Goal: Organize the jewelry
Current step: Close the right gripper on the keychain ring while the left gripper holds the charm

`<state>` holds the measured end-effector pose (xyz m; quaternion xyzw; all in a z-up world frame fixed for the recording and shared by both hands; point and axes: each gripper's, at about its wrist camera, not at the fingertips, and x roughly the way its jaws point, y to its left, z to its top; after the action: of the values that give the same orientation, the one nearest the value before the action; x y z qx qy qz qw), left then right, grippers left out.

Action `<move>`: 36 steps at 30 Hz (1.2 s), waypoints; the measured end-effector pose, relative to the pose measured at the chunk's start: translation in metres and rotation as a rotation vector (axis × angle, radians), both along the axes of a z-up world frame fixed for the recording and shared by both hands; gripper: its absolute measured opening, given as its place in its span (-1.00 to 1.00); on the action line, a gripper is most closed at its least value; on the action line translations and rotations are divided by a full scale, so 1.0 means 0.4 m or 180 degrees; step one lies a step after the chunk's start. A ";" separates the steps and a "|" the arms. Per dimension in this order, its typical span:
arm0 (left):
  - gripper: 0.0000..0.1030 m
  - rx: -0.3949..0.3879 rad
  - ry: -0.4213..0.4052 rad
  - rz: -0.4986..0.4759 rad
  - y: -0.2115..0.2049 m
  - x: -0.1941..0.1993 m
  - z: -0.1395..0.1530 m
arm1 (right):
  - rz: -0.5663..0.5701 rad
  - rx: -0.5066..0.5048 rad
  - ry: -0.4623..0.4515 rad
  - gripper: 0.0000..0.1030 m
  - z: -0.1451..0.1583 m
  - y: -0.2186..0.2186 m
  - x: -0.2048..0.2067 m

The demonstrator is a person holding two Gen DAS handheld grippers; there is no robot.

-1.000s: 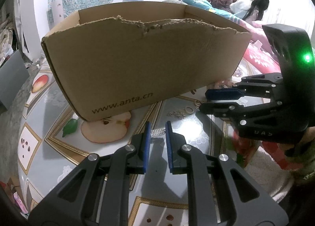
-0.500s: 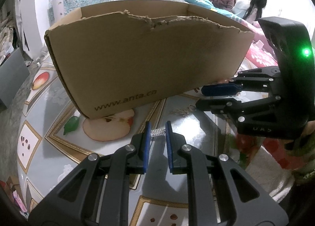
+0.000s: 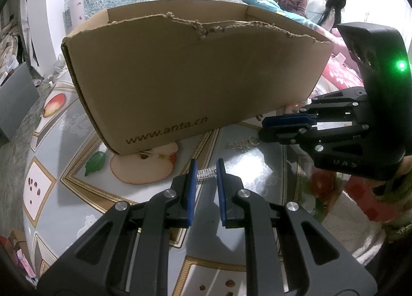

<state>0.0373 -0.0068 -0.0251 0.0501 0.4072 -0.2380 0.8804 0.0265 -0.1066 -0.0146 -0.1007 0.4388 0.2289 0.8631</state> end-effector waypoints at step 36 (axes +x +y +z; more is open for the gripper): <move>-0.73 0.0004 0.0020 0.0024 0.014 0.004 -0.007 | 0.0431 -0.0045 0.0087 -0.71 -0.001 0.037 0.017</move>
<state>0.0389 -0.0013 -0.0280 0.0483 0.4103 -0.2346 0.8799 0.0335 -0.0918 -0.0149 -0.1332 0.4444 0.2850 0.8388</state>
